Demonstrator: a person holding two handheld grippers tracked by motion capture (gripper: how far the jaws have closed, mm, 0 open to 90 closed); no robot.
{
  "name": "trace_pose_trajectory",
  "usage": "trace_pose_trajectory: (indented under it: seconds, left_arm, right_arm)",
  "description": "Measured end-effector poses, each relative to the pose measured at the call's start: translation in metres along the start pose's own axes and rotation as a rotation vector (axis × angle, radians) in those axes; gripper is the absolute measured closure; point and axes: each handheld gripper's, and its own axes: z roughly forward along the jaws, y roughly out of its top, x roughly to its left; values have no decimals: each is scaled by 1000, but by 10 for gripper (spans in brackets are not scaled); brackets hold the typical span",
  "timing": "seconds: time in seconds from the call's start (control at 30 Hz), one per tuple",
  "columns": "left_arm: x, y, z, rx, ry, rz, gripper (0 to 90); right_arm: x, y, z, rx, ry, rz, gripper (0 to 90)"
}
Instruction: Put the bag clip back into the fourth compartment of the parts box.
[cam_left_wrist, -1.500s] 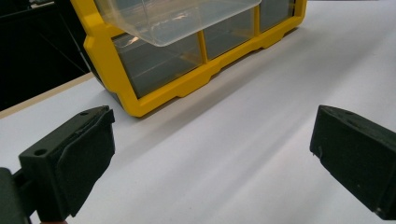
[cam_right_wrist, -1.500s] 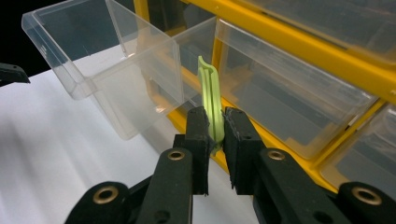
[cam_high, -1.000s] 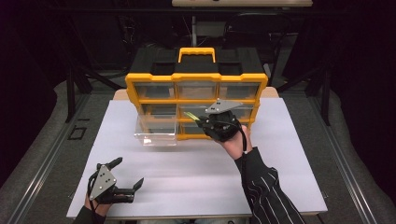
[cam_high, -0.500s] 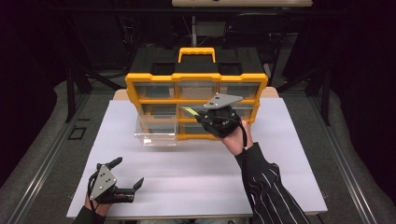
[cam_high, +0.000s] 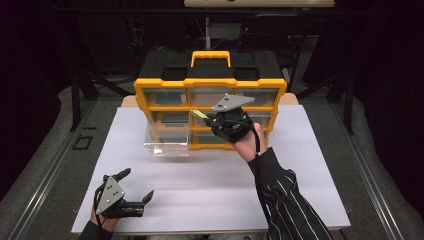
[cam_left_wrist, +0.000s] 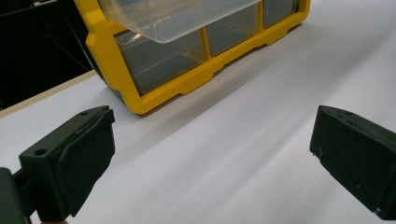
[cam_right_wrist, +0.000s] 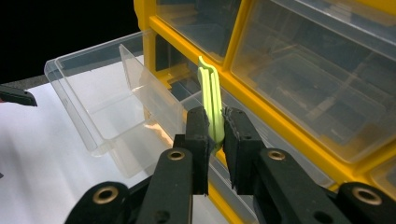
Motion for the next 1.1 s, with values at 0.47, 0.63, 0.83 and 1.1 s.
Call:
trace_pose_trajectory:
  seconds: [0.47,0.63,0.83,1.1]
  left_arm:
    - [0,0,0,0,0,0,2]
    - [0,0,0,0,-2,0,2]
    - [0,0,0,1,-3,1,2]
    - [0,0,0,4,-6,1,2]
  right_arm:
    - [14,17,9,-5,23,-34,806]
    - [21,19,17,1,41,-45,806]
    - [27,21,26,7,62,-55,806]
    - [35,21,38,20,90,-56,806]
